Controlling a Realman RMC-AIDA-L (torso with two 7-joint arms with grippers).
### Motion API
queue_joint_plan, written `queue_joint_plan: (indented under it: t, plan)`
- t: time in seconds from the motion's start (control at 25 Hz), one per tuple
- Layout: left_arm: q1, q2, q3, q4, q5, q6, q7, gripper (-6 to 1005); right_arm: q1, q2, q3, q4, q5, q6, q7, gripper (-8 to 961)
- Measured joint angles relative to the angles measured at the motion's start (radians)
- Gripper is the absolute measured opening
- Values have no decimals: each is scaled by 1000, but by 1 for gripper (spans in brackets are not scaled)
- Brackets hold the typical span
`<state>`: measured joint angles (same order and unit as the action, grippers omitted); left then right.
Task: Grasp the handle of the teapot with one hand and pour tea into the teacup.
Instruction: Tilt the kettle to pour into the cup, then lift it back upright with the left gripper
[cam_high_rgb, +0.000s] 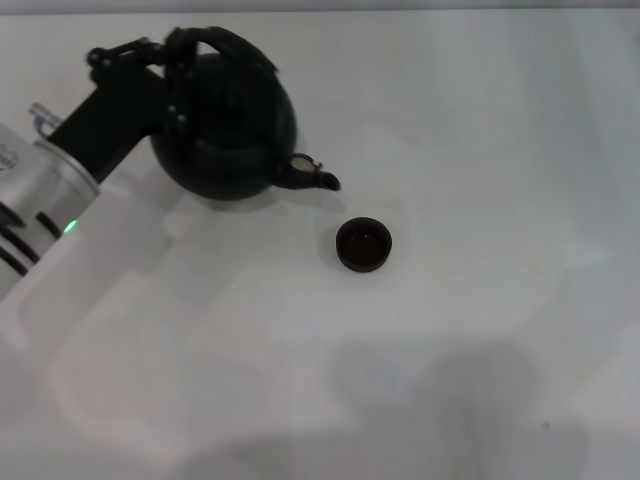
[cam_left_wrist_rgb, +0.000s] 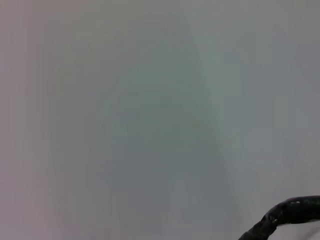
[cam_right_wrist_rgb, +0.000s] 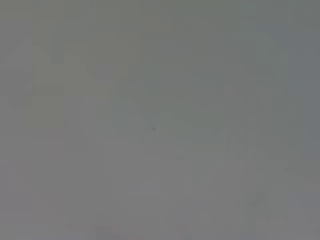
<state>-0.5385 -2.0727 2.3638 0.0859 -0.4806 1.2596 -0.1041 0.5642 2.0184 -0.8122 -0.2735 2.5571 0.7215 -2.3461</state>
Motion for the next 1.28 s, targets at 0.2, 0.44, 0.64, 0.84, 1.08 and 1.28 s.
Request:
queue_joint_plan:
  t: [0.2,0.44,0.64,0.84,1.08,1.28]
  plan:
    - [-21,1,0,0,42,0,26,99,3,0,3,12,0,1,-1,842]
    - [-43,0,0,0,98,-4,99,99,-3,0,6,13,1,3,4,842]
    - [-46,0,0,1,118,-4,140,100,-3,-1,7,13,2,4,4,841]
    - [-48,-1,0,17,120,-6,188,100,-1,-1,7,13,2,4,4,841]
    - [-55,-1,0,24,120,-6,220,100,-2,-1,7,13,2,3,4,841]
    - [-61,-2,1,25,141,-6,240,99,-4,-1,7,15,2,4,6,841]
